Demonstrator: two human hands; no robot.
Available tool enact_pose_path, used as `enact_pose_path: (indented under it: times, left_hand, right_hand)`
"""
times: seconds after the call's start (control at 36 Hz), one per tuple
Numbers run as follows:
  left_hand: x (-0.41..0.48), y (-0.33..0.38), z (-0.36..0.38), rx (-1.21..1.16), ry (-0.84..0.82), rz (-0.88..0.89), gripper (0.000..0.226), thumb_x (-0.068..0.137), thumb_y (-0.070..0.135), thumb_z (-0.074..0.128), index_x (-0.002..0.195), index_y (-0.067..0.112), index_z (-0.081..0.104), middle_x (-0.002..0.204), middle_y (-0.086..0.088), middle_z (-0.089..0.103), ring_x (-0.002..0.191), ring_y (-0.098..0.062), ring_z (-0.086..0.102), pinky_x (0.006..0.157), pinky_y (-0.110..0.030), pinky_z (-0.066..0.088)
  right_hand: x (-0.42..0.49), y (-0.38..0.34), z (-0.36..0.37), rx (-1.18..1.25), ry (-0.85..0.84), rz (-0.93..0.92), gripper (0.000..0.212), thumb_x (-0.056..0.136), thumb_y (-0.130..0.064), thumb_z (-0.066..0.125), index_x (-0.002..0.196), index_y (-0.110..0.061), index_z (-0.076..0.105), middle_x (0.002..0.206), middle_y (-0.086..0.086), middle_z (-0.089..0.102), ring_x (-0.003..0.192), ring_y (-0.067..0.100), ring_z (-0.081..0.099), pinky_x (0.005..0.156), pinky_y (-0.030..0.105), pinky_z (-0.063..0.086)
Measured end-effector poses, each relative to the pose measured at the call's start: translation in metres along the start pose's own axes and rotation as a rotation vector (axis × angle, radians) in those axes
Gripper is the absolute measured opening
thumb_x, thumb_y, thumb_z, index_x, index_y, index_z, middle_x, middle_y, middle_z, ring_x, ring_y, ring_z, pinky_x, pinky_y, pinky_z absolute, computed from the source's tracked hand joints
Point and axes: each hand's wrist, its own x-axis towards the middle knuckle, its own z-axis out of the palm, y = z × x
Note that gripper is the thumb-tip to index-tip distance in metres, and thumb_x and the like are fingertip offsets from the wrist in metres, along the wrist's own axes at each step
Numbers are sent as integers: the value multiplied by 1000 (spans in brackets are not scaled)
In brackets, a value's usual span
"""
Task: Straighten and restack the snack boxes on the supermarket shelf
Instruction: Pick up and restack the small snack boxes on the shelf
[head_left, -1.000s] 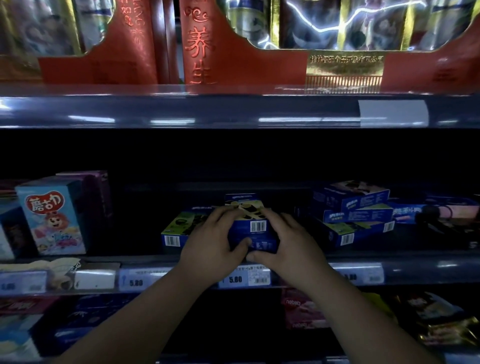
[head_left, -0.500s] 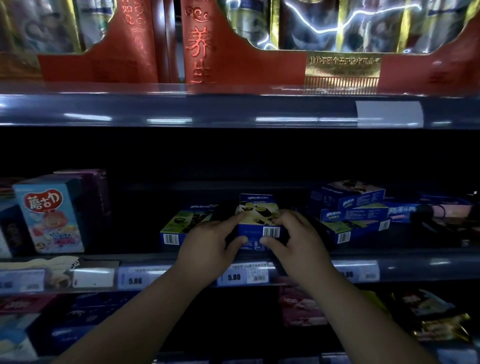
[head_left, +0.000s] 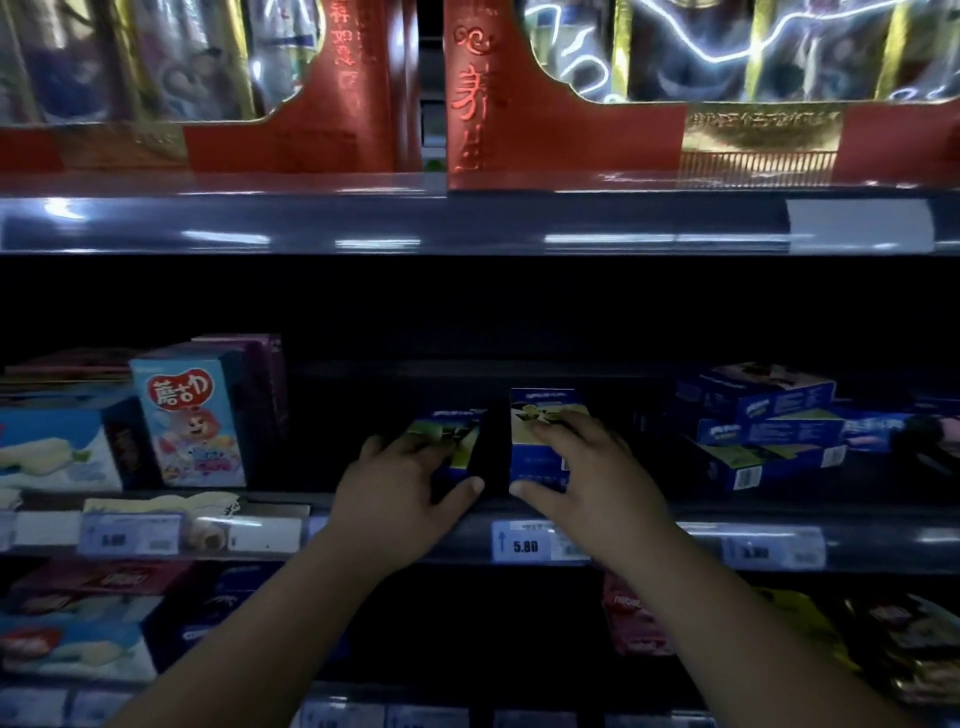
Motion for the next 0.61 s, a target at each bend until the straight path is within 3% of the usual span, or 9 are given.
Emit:
enact_pose_path:
  times: [0.19, 0.28, 0.36, 0.5, 0.61]
  left_hand:
    - [-22, 8, -4, 68, 52, 73, 73, 79, 78, 29, 138, 39, 47, 133, 10, 54, 107, -23, 44, 87, -38, 45]
    - [-26, 8, -6, 57, 40, 71, 74, 78, 75, 31, 141, 38, 42, 139, 10, 50, 111, -24, 44, 89, -38, 44]
    - [-29, 9, -4, 49, 57, 74, 72, 78, 72, 38, 140, 36, 43, 139, 8, 51, 122, -28, 46, 94, -45, 42]
    - [-31, 18, -2, 15, 74, 116, 71, 79, 67, 42, 142, 36, 40, 141, 8, 49, 131, -27, 42, 105, -48, 35]
    - [-30, 28, -7, -51, 120, 167, 69, 80, 63, 44, 142, 33, 39, 142, 6, 48, 130, -25, 43, 108, -49, 34]
  right_hand:
    - [-5, -14, 2, 57, -9, -73, 66, 82, -56, 65, 142, -38, 43, 147, -15, 34, 132, 13, 30, 96, 22, 29]
    - [-7, -20, 2, -19, 16, -55, 69, 81, -62, 61, 143, -39, 40, 155, -9, 24, 142, 20, 16, 106, 34, 31]
    - [-9, -29, 7, -155, 18, -46, 78, 82, -72, 50, 149, -43, 23, 161, -6, 5, 147, 25, -2, 112, 48, 28]
    - [-14, -35, 14, -238, 34, -39, 74, 85, -61, 52, 147, -40, 19, 151, -3, 29, 142, 27, 11, 100, 43, 44]
    - [-16, -28, 10, -169, 38, -75, 75, 85, -58, 54, 148, -38, 19, 152, -3, 26, 141, 25, 12, 107, 44, 38]
